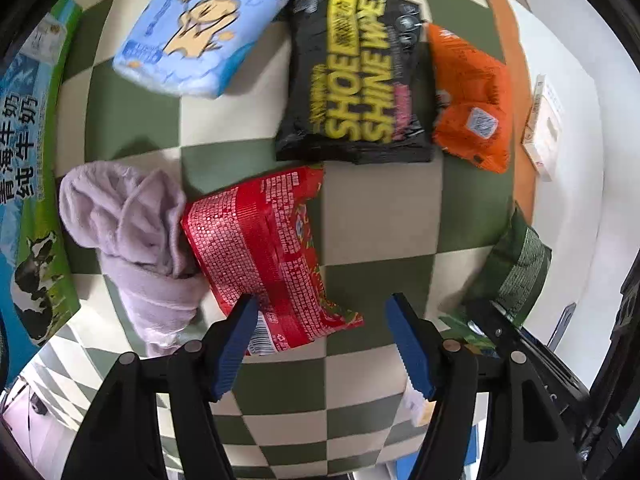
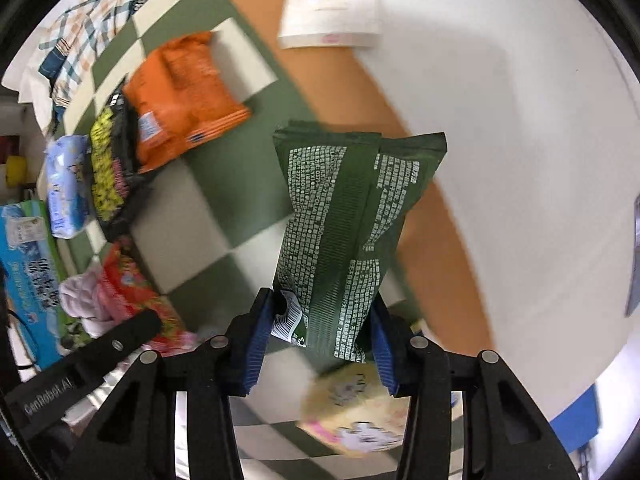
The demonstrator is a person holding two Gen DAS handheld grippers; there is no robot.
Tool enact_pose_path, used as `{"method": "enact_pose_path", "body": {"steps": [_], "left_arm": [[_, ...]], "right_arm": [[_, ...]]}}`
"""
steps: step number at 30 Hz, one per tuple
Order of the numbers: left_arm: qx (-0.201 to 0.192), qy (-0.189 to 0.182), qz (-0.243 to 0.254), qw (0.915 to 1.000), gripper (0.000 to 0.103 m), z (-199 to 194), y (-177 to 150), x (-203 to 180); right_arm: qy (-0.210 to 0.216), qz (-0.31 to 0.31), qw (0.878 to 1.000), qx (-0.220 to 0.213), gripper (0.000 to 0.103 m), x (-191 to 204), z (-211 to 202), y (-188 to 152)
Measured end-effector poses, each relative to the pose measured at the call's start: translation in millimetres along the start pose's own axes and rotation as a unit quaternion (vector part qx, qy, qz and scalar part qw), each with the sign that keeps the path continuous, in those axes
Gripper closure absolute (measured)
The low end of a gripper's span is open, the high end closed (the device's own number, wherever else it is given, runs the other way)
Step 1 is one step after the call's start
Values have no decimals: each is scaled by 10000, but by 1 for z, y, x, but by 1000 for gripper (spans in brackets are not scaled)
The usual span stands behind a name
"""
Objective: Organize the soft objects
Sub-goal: 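Grasp the red snack bag with the left tool while the right tool grasps the green bag, then carry both bags into the box and open both tools to release them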
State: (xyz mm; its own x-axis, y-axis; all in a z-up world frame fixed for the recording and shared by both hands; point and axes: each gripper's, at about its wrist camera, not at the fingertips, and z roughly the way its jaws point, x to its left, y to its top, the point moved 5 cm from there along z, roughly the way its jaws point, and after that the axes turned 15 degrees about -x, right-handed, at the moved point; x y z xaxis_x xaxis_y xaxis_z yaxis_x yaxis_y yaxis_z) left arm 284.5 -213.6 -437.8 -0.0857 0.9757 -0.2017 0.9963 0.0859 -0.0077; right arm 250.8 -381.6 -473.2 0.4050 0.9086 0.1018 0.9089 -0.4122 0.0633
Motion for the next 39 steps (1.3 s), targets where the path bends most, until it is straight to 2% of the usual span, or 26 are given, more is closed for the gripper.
{"method": "enact_pose_path", "body": {"steps": [6,10,12,17,20,21,22,23,26,28,30,31,33,39], "left_arm": [[-199,73,298,9993,39,7,-12,-19],[-288,193,116,9993,37,3,-11,-1],[-252,236,-28,9994,37,4,-11,12],[204,181,-389,9989,38,34,-19,35],[78,315,-245,9992,38,45,-18,24],[51,375,-185,9991,40,50,-12,18],[-51,467,-70,9989,51,49,-12,16],[-91,468,9,9989,56,46,-10,9],[-144,452,78,9988,59,46,-12,8],[-222,480,117,9985,61,42,-11,3],[-304,521,211,9980,61,34,-17,3],[-342,509,244,9978,62,25,-31,0],[-433,426,292,9977,62,3,-25,-5],[-970,6,474,9942,62,-72,-41,-9]], "right_arm": [[-102,-131,9999,36,55,-2,9,-2],[-61,-160,9998,84,54,8,13,-6],[-28,-150,9998,114,54,8,14,2],[2,-45,9999,115,50,21,23,-1],[21,102,9999,129,48,19,27,3],[21,159,9998,139,48,20,31,2],[25,207,9997,146,48,15,30,6],[32,279,9995,152,48,13,33,7],[-27,293,9996,56,55,14,35,6],[-84,228,9997,-17,63,15,35,6],[-52,180,9998,-29,66,20,32,4],[11,163,9999,-16,67,24,30,3],[109,98,9999,-67,68,14,10,4],[500,-387,9973,-376,68,41,-32,-11]]}}
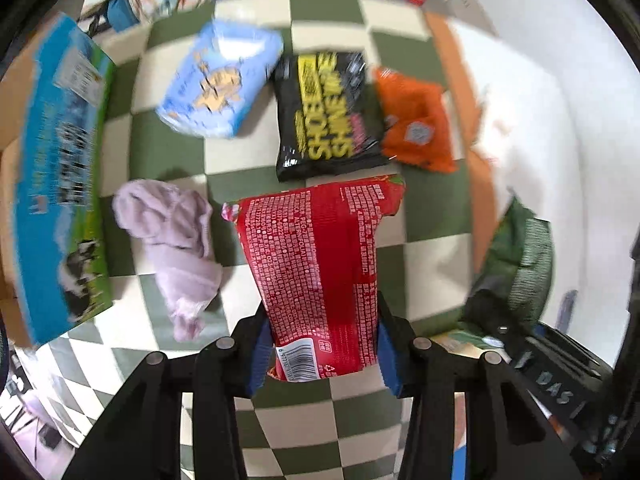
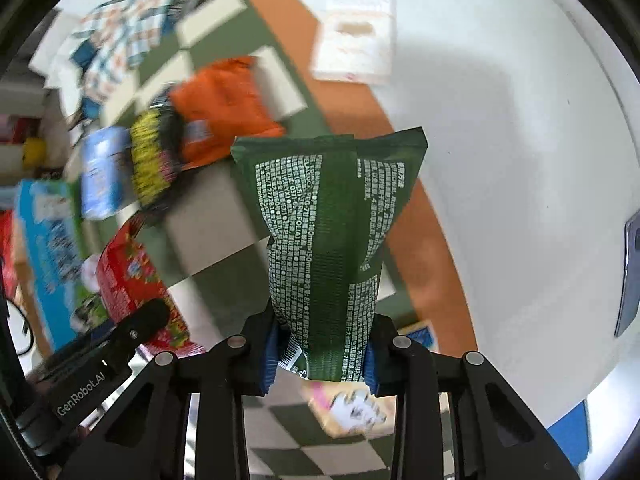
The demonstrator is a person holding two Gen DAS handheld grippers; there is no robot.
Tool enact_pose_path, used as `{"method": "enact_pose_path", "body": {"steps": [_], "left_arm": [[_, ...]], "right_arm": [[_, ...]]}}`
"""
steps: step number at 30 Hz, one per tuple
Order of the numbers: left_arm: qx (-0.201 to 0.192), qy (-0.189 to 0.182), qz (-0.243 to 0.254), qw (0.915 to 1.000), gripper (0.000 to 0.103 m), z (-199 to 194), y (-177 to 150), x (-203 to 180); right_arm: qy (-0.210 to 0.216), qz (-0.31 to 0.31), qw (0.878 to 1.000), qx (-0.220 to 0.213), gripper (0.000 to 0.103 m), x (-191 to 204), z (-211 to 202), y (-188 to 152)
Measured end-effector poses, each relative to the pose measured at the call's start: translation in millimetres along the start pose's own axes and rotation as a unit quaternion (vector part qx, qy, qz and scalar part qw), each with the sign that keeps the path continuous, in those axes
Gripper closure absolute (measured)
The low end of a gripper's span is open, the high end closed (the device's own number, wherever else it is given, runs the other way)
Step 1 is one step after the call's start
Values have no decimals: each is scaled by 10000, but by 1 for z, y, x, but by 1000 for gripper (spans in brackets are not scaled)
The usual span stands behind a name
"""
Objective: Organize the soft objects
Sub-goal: 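Carry both bags into the box and open both tools to release them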
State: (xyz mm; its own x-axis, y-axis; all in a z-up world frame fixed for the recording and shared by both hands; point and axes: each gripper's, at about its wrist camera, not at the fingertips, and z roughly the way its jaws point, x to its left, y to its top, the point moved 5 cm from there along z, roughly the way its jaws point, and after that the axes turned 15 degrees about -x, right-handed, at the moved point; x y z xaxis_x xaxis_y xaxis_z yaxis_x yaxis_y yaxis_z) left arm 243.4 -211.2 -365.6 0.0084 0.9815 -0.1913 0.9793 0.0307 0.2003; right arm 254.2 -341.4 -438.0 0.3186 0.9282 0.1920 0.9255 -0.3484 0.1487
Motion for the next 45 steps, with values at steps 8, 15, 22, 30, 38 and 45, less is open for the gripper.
{"method": "enact_pose_path", "body": {"steps": [8,15,22,30,38,45], "left_arm": [[-611,-195,-253,9976,62,-101,1,49],[-928,22,-670,9934,62,-147,15,118],[-1103,270,-986,9886,62,-169,40,229],[-824,296,-1172,9892,62,-124,91,328],[-277,131,-967,9948,61,-60,127,369],[72,-55,-750,9971,60,-21,140,370]], "right_arm": [[678,-778,9944,-222,69,37,-88,-15],[1464,-1523,9771,-264,69,139,-141,-41],[1818,-2114,9598,-333,69,270,-151,-53],[1548,-2359,9591,-218,69,386,-100,-55],[1188,-2328,9652,38,69,438,-7,-36],[916,-2455,9649,175,69,453,42,-28]]}}
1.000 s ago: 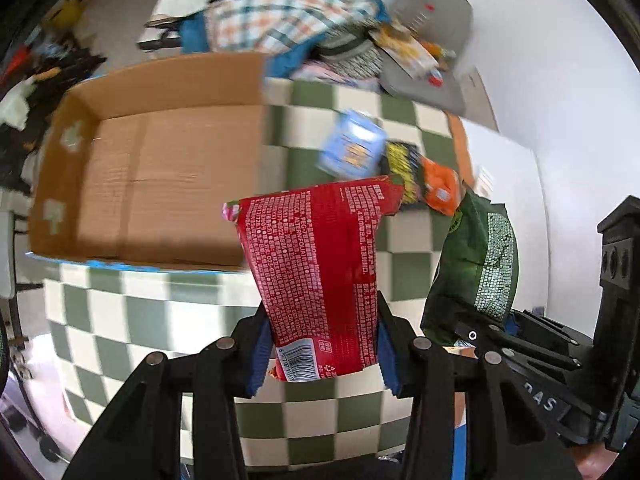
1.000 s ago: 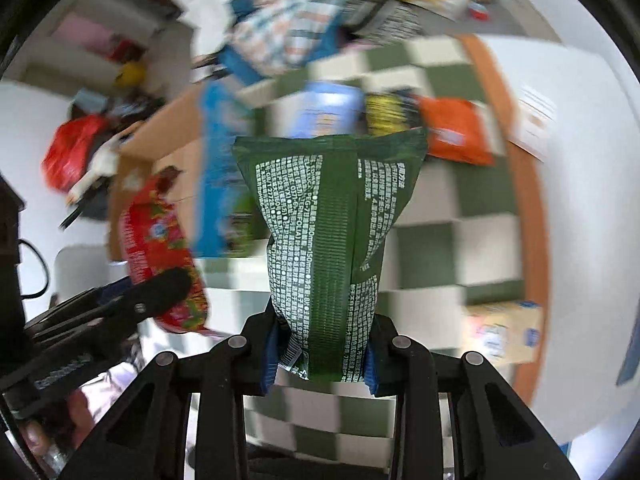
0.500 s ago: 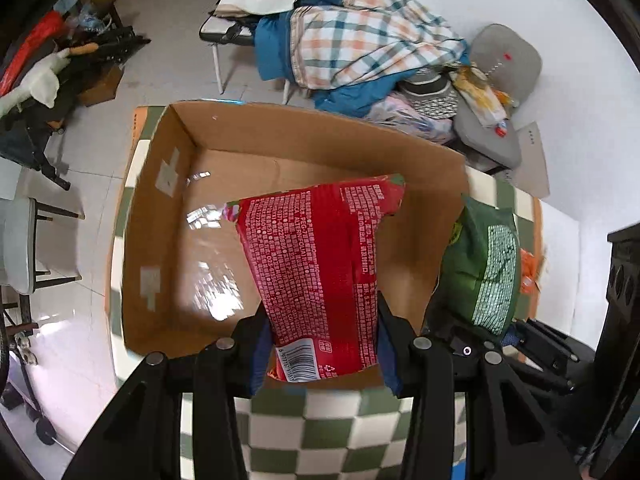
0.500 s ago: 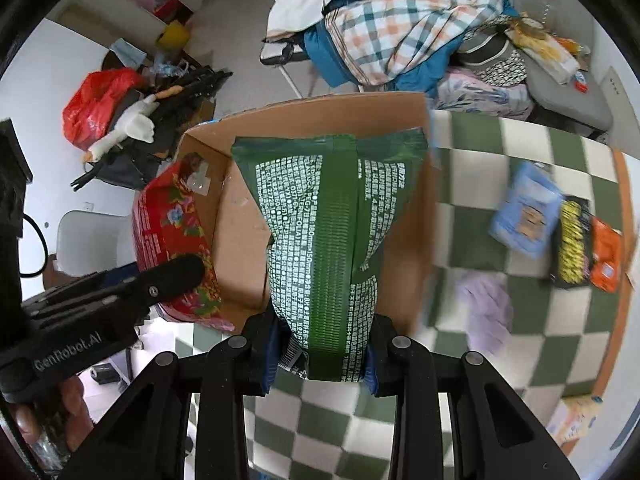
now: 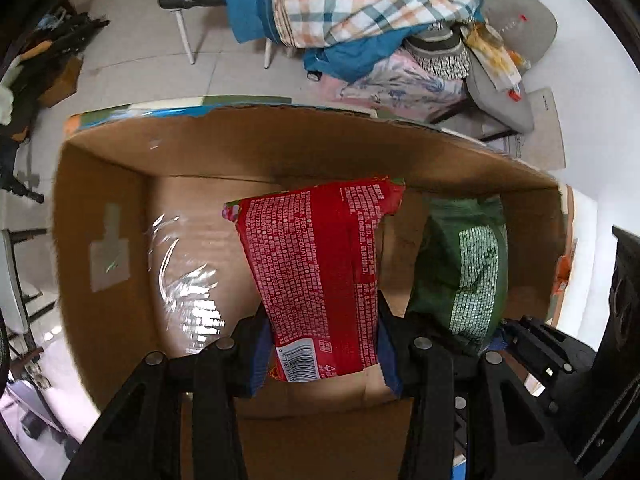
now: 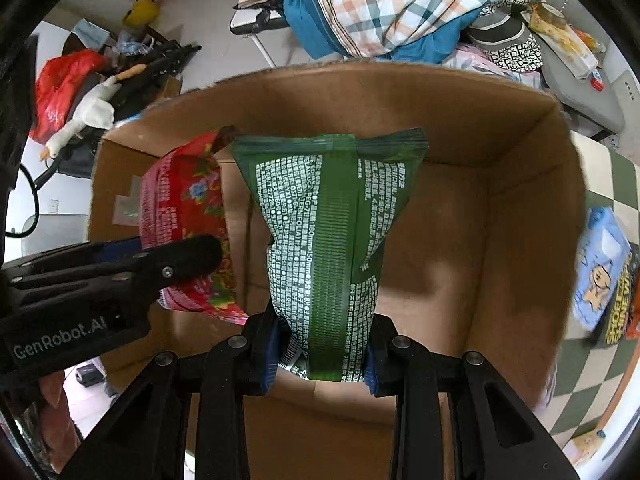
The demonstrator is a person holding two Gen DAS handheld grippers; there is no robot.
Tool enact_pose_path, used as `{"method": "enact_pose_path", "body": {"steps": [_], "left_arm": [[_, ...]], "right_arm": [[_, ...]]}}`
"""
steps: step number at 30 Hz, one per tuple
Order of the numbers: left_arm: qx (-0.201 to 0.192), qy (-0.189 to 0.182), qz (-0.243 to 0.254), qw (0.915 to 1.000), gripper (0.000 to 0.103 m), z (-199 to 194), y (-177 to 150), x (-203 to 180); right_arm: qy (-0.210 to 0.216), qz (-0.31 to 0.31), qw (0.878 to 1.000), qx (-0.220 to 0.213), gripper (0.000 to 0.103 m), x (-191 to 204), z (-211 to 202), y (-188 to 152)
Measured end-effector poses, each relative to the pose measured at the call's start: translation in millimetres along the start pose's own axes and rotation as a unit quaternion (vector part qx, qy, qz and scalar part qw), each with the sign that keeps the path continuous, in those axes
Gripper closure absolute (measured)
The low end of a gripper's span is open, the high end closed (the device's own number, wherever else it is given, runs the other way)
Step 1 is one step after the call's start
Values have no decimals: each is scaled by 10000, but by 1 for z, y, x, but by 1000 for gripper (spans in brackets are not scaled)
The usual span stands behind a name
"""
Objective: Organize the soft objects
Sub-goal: 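Carry both bags into the box and open both tools to release them, then grasp the blue wipe pack with the left tool while the right tool grasps the Vinda tissues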
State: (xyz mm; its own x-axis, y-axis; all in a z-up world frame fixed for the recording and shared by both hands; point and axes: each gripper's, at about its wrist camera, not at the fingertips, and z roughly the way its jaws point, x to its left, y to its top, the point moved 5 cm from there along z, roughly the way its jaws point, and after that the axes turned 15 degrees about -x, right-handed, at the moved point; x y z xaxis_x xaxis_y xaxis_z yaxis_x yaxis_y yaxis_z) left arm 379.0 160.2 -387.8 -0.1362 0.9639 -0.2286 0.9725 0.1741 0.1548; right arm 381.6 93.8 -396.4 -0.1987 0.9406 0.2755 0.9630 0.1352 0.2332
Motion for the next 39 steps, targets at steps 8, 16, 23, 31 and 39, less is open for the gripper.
{"method": "enact_pose_path", "body": {"steps": [8,16,23,31,39], "left_arm": [[43,199,106,9997,38,4,2,1],[-463,469,174,9977,3,-27,-13,9],[-831,674,166,9941,2,-56,-36,14],[-1253,841,156,9884,2,-90,-68,9],[-1666,857,193,9821,2,-135,-103,3]], "right_arm": [[-202,-5,9998,68,32,-11,28,9],[-405,-31,9991,86,12,-12,5,0],[-667,-12,9977,-91,0,-14,-24,-21],[-859,-190,9954,-375,0,-1,-60,-45],[-897,-248,9927,-771,0,8,-110,-76]]}}
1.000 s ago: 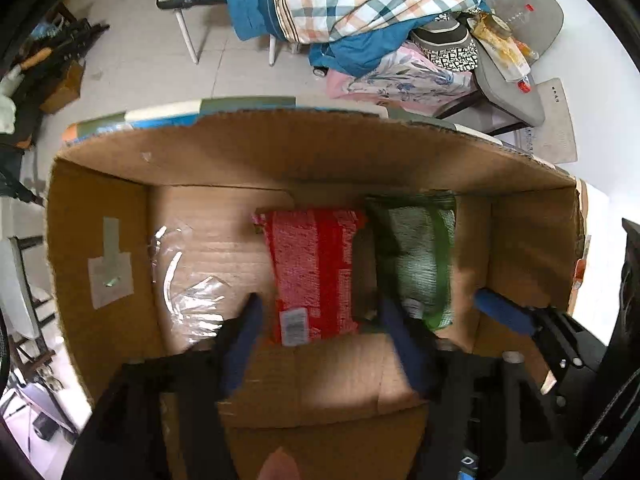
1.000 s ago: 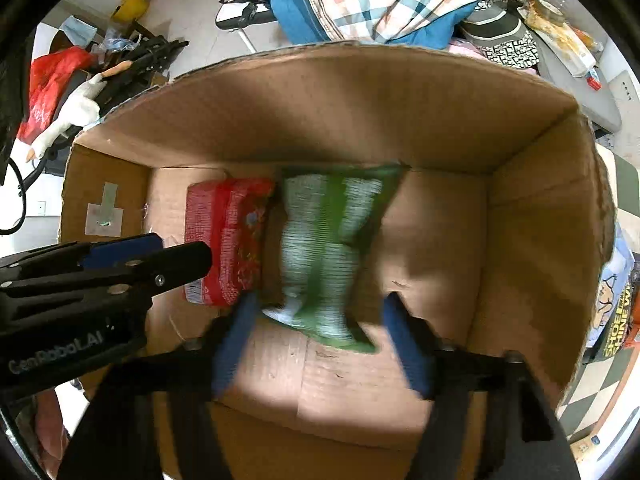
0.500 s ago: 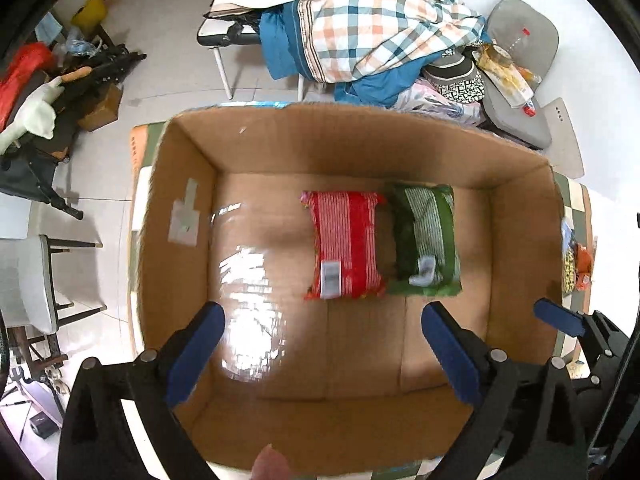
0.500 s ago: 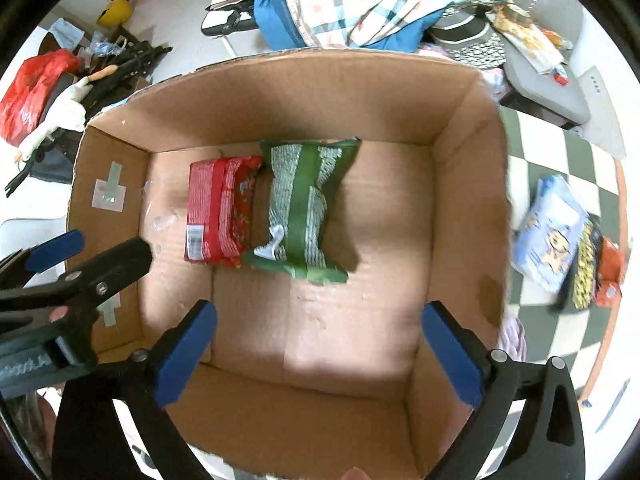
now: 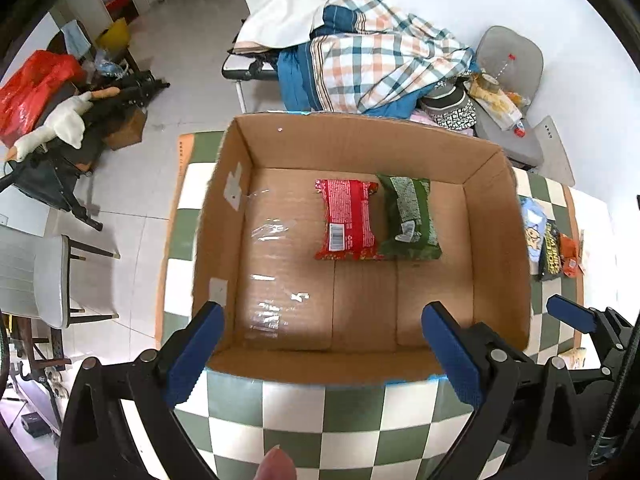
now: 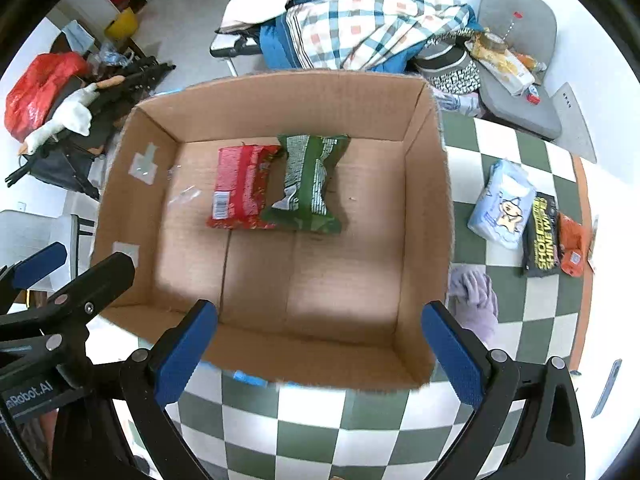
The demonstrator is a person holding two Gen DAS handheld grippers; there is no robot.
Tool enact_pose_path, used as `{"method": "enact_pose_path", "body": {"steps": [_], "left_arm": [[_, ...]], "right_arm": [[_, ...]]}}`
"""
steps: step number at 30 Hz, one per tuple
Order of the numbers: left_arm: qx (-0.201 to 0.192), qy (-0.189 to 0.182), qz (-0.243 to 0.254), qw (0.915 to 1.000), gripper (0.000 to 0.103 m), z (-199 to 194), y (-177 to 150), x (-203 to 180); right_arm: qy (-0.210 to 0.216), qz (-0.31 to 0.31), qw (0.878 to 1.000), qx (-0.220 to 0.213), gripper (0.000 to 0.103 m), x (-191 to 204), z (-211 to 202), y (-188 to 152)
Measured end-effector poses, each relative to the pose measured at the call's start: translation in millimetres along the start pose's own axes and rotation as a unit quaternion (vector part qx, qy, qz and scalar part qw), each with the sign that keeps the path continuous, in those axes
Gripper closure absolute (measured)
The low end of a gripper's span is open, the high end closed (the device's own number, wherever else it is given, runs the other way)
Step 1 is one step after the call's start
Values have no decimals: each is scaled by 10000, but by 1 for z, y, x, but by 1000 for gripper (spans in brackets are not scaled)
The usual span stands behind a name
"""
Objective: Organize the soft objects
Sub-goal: 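Grasp the blue wipe pack with the left tool while the right tool grasps the Vinda tissues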
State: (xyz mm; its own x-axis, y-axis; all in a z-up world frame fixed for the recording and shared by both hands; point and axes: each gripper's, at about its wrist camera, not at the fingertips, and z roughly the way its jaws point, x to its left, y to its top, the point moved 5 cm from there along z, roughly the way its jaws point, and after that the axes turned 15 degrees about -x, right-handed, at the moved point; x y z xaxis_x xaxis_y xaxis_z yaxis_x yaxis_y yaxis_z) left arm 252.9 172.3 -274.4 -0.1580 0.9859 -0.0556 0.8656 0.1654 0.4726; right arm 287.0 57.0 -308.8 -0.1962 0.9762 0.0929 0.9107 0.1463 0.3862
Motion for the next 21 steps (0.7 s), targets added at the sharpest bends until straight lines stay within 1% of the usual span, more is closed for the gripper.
{"method": "enact_pose_path", "body": {"steps": [7,8,11,13,16,19,21], "left_arm": [[-226,-54,-39,9997,2,-44,-6,-2],[-237,-74,-61,9997,2,-48,-6,-4],[-260,-135,-73,9995,2,-60,-7,-13],[-303,-159,12,9994,2,-67,-5,-25],[-381,-197,385,9983,2,-76,0,-60],[-469,-209,824,9953,2,-80,4,-98],[-480,-223,1265,9906,2,-75,5,-137]], "right_arm": [[165,-22,9991,-386,0,8,-51,-14],[247,14,9988,-427,0,8,-60,-16],[412,137,9977,-517,0,6,-77,-20],[492,265,9969,-561,0,0,-85,-22],[555,704,9940,-628,0,-27,-96,-31],[510,1340,9878,-602,0,-76,-100,-47],[466,1908,9791,-530,0,-121,-103,-63]]}}
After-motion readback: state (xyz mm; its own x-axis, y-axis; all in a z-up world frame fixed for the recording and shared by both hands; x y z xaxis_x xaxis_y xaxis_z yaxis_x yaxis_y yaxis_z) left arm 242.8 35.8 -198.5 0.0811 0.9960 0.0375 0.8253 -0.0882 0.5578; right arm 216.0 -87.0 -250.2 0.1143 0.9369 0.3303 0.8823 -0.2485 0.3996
